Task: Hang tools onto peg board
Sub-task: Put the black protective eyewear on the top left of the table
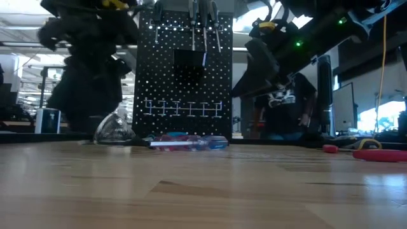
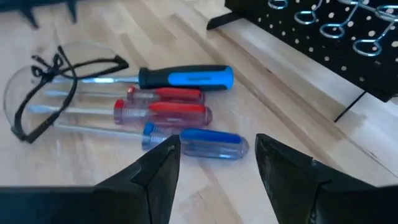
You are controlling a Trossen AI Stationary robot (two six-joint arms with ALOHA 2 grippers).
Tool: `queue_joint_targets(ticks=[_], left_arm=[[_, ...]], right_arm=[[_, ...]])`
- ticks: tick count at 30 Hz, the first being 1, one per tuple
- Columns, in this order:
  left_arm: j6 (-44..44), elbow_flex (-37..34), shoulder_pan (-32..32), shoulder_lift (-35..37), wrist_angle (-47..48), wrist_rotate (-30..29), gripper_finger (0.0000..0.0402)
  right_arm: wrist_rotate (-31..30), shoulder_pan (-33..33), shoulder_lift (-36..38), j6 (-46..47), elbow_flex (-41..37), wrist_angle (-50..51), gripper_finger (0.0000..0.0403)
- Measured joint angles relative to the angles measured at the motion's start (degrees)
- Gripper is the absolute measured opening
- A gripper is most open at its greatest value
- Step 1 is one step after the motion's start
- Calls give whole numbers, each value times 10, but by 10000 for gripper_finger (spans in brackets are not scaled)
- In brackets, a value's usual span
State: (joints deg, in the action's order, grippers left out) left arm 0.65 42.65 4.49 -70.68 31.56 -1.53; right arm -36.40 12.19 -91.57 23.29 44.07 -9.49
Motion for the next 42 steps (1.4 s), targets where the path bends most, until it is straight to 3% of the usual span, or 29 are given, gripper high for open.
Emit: queue_joint_targets(ticks=[11, 19, 27, 42], left_arm=[[-63, 0, 61, -29, -108, 16, 156], [-62, 0, 60, -113, -111, 25, 156], [-49, 0, 61, -154, -113, 54, 155], [-71, -1, 61, -150, -109, 55, 9]], right_arm=[[0, 2, 0, -2, 0, -10, 209], [17, 2, 0, 3, 0, -6, 209], [17, 2, 0, 4, 0, -6, 209], [17, 2, 0, 4, 0, -6, 209]])
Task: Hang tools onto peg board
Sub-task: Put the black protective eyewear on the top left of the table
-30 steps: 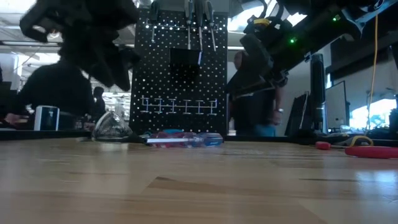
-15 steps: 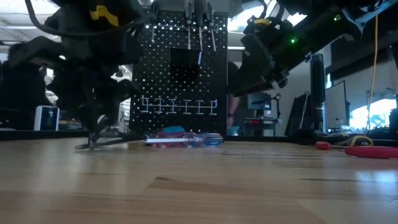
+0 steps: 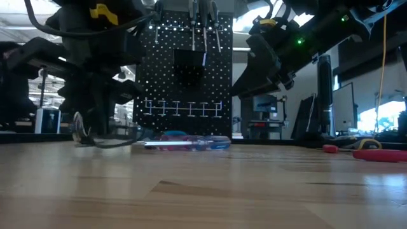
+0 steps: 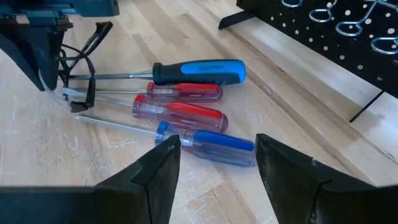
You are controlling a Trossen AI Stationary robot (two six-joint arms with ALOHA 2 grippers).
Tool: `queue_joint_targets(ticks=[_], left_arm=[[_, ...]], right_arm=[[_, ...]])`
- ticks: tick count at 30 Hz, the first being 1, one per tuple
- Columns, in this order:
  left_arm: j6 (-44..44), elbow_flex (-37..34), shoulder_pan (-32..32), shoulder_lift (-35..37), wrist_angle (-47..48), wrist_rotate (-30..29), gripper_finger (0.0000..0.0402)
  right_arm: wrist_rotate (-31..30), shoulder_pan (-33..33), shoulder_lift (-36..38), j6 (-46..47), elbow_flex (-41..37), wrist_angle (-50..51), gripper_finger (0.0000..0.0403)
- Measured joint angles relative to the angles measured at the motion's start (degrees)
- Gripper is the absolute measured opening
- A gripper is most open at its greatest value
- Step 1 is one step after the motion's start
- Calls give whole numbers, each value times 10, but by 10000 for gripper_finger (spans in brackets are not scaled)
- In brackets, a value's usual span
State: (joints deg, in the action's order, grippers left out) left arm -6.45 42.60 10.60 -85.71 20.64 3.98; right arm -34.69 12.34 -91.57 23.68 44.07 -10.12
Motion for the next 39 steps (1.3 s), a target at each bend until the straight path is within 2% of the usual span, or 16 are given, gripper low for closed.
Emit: queue_joint_targets(ticks=[8, 13, 20, 29, 33, 39], left_arm=[[26, 55, 3, 0, 111, -31, 19], [29, 93, 3, 6, 182, -58, 8], [53, 98, 3, 84, 197, -82, 12], [156, 44, -11, 229, 224, -182, 14], [199, -11, -33, 264, 224, -184, 14], [260, -86, -71, 271, 216, -184, 15]], right_arm=[[-2, 0, 0, 0, 0, 0, 209], [-2, 0, 0, 0, 0, 0, 209], [-2, 0, 0, 0, 0, 7, 209], [-2, 0, 0, 0, 0, 9, 209], [-2, 0, 0, 0, 0, 8, 209], [-2, 0, 0, 0, 0, 8, 209]])
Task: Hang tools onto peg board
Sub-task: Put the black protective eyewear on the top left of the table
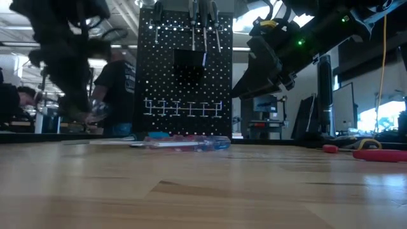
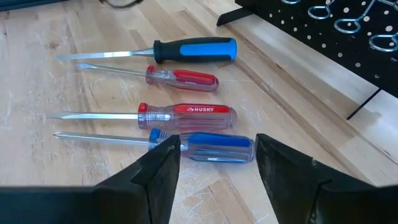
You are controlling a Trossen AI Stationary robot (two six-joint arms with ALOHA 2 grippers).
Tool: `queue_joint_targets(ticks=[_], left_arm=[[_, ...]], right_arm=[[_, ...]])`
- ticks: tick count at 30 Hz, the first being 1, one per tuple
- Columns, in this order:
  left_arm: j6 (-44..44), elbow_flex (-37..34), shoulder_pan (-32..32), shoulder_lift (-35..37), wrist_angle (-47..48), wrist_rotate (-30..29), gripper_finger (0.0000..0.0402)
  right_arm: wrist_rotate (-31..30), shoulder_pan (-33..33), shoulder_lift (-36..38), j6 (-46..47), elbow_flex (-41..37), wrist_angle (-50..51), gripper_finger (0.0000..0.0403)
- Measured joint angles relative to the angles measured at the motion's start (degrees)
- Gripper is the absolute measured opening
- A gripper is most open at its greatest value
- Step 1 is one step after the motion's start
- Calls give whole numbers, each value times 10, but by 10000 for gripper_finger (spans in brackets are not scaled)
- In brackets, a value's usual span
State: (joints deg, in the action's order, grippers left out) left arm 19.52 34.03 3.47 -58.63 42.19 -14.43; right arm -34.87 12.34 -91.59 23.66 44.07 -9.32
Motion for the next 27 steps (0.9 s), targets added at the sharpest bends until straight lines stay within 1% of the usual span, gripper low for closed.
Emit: queue_joint_targets(ticks=[4, 9, 11, 16, 20, 27], left_arm=[[34, -32, -20, 0, -20, 0, 15], [76, -53, -37, 0, -29, 2, 15], [95, -56, -43, 0, -26, 3, 15], [110, -55, -54, 0, -29, 11, 20], [119, -55, -63, 0, -27, 12, 48], [116, -54, -79, 0, -23, 13, 116]], right_arm=[[0, 0, 0, 0, 0, 0, 209], [0, 0, 0, 0, 0, 0, 209], [0, 0, 0, 0, 0, 0, 209], [0, 0, 0, 0, 0, 0, 209], [0, 0, 0, 0, 0, 0, 209], [0, 0, 0, 0, 0, 1, 209]])
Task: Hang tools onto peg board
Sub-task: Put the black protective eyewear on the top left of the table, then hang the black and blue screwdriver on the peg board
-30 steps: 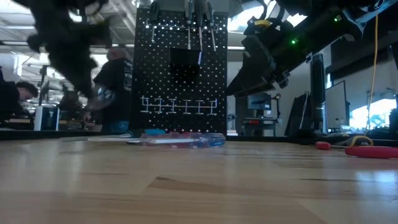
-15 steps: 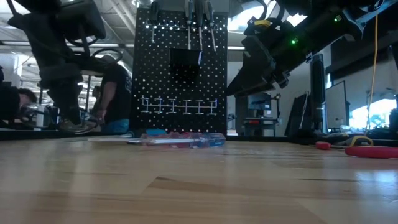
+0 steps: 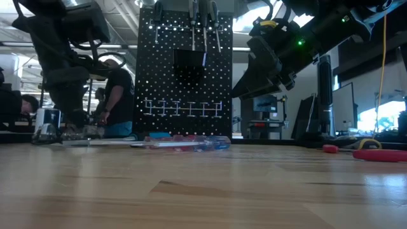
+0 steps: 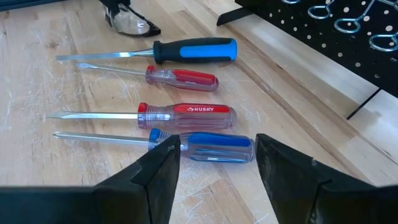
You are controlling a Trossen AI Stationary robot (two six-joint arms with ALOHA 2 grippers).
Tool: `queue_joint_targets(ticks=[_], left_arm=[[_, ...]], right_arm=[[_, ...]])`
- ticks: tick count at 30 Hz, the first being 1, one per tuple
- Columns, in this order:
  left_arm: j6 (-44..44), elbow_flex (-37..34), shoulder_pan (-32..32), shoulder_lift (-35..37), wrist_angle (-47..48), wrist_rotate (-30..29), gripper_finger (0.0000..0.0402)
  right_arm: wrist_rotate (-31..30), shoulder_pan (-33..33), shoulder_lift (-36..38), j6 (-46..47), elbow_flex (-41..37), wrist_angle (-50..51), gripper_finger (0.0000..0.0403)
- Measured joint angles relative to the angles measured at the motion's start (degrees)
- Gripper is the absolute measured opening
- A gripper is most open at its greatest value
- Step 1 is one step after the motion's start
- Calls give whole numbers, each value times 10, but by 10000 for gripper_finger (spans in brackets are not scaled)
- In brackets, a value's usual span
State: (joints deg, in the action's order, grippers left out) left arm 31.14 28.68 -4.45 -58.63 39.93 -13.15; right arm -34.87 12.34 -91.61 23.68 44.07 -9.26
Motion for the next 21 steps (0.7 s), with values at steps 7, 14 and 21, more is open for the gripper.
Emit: queue_joint_targets(ticks=[7, 14, 21], left_arm=[[-15, 57, -10, 0, 12, 24, 145], [-23, 74, 5, -9, -77, 42, 140], [20, 65, 31, -100, -114, 45, 138]], right_arm=[[0, 0, 0, 0, 0, 0, 209], [0, 0, 0, 0, 0, 0, 209], [0, 0, 0, 0, 0, 1, 209]])
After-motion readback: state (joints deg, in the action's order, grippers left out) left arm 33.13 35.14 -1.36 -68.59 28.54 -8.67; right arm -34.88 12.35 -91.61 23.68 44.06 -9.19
